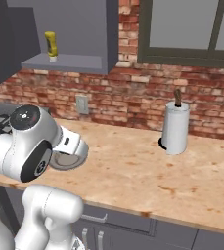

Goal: Move the hot dog bun to the plate on the dining table and place the condiment next to that plate. Then navigate to the fridge and take the sausage and place it on the plate as well.

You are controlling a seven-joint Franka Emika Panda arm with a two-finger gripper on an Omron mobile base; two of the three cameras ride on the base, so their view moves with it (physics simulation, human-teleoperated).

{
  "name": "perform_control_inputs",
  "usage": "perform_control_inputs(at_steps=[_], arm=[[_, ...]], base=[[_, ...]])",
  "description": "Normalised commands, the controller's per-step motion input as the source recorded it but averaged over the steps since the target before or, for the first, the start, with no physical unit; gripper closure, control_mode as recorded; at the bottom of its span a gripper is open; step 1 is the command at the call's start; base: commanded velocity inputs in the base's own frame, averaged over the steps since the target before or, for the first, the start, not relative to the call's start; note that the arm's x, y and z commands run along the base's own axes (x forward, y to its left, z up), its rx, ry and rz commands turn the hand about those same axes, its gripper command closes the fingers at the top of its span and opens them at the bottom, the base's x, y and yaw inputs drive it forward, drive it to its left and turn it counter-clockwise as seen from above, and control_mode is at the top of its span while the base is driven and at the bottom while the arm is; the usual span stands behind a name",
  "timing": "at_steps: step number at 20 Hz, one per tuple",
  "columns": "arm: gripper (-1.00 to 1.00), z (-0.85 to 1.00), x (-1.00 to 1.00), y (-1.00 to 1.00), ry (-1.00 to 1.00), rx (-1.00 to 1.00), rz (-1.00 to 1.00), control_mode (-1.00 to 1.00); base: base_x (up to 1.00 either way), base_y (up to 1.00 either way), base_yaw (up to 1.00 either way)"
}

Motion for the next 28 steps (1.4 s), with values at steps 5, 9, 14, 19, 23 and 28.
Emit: perform_control_inputs(at_steps=[5,9,14,19,23,28], arm=[[-1.00,0.00,0.00,0.00,0.00,0.00,0.00,1.00],[-1.00,0.00,0.00,0.00,0.00,0.00,0.00,1.00],[-1.00,0.40,0.63,0.21,-0.13,0.10,0.18,-1.00],[-1.00,0.59,0.28,0.46,-0.27,0.02,0.28,-1.00],[-1.00,0.71,0.07,0.42,-0.31,0.00,0.27,-1.00],[-1.00,0.86,0.09,0.33,-0.19,0.02,0.19,-1.00]], base=[[0.75,0.15,0.04],[0.83,0.14,0.07],[0.00,0.00,0.00],[0.00,0.00,0.00],[0.00,0.00,0.00],[0.00,0.00,0.00]])
